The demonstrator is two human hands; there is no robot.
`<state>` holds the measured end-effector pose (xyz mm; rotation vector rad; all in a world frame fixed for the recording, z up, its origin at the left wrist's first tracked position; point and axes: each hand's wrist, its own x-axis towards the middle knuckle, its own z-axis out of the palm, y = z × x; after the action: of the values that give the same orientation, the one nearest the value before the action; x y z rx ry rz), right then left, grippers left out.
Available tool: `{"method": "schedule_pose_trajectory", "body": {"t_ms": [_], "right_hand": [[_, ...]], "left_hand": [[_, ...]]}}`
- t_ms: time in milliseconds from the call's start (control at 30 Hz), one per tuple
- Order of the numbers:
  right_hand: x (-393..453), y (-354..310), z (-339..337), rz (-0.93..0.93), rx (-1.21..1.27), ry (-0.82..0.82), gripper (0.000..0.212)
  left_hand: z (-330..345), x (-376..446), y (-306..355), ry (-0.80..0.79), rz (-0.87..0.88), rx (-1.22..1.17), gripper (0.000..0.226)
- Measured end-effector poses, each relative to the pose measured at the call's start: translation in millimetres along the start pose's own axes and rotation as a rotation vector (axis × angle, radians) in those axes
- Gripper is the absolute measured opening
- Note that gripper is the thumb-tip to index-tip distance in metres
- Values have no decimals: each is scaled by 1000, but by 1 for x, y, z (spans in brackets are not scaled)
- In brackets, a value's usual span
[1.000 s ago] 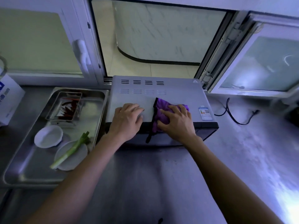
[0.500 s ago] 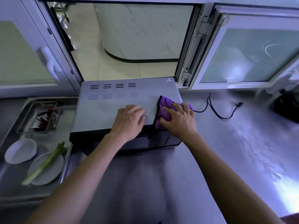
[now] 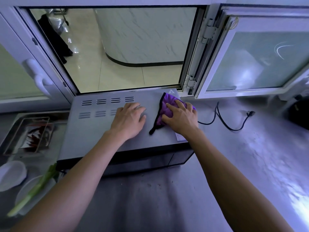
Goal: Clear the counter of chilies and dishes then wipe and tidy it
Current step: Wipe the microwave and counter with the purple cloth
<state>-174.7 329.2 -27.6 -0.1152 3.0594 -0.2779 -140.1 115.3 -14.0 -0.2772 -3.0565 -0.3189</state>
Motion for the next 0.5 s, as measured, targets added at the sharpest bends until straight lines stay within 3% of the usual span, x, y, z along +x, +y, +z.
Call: {"method": "schedule_pose_trajectory", "body": {"t_ms": [500], "right_hand": [[71,-25,0,-53,-79,10,74]], "left_hand": [[9,35,-43,33,12,-19,33]]}}
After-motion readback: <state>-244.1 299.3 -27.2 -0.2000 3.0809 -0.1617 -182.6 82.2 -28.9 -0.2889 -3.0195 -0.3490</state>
